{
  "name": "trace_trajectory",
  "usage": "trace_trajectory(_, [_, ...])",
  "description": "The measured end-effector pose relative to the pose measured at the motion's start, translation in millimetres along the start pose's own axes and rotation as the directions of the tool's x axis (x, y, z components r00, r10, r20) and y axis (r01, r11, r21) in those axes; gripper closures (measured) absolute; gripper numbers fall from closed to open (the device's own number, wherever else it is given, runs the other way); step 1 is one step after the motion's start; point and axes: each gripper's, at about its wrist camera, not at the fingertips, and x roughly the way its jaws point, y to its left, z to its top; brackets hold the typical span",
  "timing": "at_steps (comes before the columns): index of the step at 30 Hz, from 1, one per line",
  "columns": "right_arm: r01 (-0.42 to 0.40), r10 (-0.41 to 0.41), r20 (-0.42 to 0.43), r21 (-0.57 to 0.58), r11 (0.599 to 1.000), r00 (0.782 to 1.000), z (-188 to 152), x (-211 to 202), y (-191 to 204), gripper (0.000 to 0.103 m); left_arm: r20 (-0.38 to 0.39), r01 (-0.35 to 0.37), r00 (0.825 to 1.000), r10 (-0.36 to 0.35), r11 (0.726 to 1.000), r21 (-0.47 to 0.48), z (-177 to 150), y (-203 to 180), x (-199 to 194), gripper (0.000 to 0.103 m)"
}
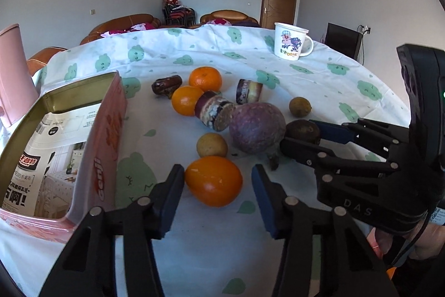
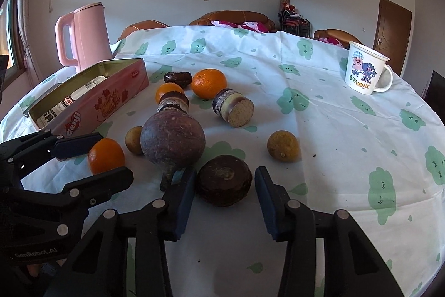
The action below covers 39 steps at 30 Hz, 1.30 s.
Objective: Organize fruits
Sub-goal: 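Grasp an orange with the left tool while the right tool grasps a dark round fruit, then carry both fruits over the tin and open both tools to drop them in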
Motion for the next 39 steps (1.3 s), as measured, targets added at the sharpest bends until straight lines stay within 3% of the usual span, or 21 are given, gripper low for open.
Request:
trace_trajectory(10, [-0.01,0.008,0.048,0.035,0.999,0.999,0.8,-10.3,-7.7,0.062,0.033,0.023,0.999,-0.022,1.0,-0.007,-2.9,4.8,-5.8,0.063])
trace_trajectory(19, [-0.025,0.02,0.142,0.033,0.999,0.99,4.0,-28.2,-2.6,0.063,0.117,-0.016,0.993,0.015,1.0,0.003,1.7,7.7,-21.9,0.064])
trace_trajectory(39, [-0.086,0.077,0.338,0.012,0.996,0.938,12.6,-64.6,10.0,0.063,0.296,-0.099,0.95,0.097,0.995,-0.008,7.9,12.3,-58.1,0.064])
